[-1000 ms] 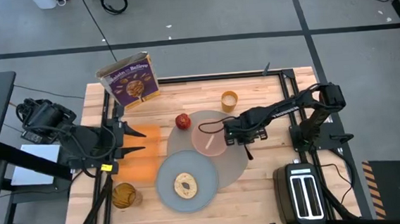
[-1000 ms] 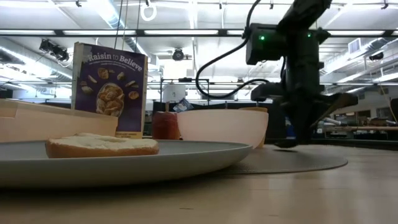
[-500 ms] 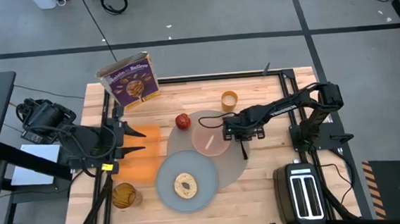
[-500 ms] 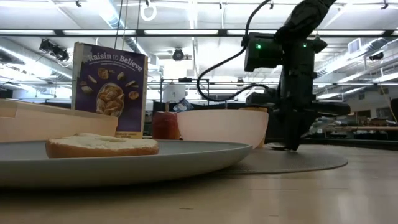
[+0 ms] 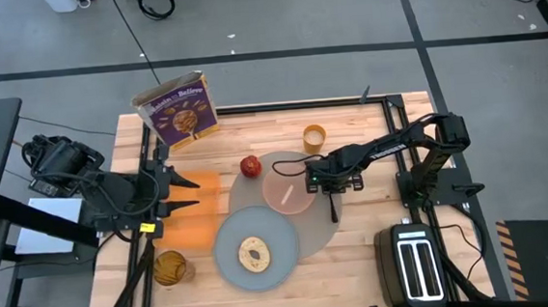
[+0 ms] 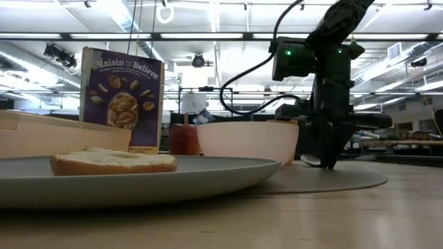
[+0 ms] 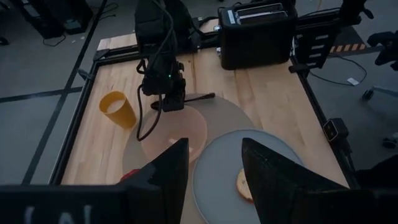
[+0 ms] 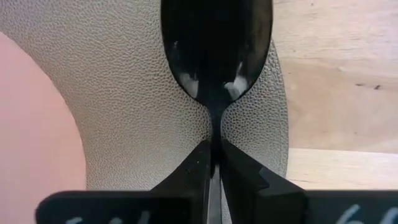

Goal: Arrange a breakfast setting
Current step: Put the black spoon on the gray placemat to the right of the pink bowl, then pour the cereal from the cereal box into a pink bowl

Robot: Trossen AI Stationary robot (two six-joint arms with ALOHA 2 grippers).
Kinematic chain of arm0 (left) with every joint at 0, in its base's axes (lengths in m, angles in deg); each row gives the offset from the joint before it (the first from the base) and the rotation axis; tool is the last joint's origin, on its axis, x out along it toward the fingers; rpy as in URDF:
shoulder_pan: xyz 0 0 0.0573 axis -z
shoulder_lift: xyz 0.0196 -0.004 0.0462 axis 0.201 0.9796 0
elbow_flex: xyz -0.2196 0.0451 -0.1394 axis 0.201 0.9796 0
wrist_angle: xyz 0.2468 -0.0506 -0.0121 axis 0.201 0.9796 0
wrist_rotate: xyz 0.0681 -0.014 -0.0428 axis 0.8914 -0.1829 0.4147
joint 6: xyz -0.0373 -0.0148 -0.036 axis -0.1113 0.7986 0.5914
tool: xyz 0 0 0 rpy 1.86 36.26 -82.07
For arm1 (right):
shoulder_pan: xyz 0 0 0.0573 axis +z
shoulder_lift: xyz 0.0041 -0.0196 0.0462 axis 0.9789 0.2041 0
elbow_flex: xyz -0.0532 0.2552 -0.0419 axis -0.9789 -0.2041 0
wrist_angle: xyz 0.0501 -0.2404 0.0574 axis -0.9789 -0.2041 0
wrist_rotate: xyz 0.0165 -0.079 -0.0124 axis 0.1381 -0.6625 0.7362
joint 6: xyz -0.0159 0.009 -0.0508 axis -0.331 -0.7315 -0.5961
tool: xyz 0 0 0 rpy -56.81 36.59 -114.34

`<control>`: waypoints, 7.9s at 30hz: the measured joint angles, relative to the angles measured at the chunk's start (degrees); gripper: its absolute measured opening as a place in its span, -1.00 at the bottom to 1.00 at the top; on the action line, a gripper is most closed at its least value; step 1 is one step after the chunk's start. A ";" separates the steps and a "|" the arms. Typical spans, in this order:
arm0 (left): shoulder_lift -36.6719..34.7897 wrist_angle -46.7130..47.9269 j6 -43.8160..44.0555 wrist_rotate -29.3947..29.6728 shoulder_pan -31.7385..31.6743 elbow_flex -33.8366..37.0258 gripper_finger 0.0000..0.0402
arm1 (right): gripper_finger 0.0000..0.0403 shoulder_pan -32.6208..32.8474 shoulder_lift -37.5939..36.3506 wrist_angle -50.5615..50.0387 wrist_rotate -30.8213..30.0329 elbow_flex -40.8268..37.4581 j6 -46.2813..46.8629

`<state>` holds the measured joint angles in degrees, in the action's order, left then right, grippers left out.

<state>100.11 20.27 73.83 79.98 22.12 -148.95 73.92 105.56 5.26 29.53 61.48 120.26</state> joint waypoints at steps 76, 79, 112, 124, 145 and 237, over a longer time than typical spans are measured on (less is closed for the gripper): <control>20.68 5.19 -30.17 -27.84 -86.13 0.05 -0.10 | -0.30 23.54 -22.56 -17.70 -23.70 32.46 -47.29; 20.68 5.77 -30.12 -27.87 -85.09 0.58 -0.36 | -0.30 22.60 -22.56 -15.66 -23.70 32.46 -51.45; 9.49 12.22 -16.90 -52.15 -71.60 -32.20 -0.98 | 0.72 -5.12 -24.46 28.11 -5.09 14.08 -73.03; 8.96 1.68 -11.64 -54.99 -61.04 -32.20 -0.98 | 0.80 -6.22 -21.78 74.99 4.83 -5.09 -69.37; 10.69 -6.48 -9.07 -54.88 -54.64 -32.17 -0.97 | 0.77 -5.81 -18.99 83.51 7.33 2.34 -69.61; 26.91 -24.67 -0.55 -38.09 -42.86 -32.15 -0.18 | -0.17 -1.40 -66.08 -17.23 2.76 4.58 -73.91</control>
<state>127.02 -4.40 73.29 41.89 -20.74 -181.10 72.52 39.48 -11.97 32.30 66.06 46.35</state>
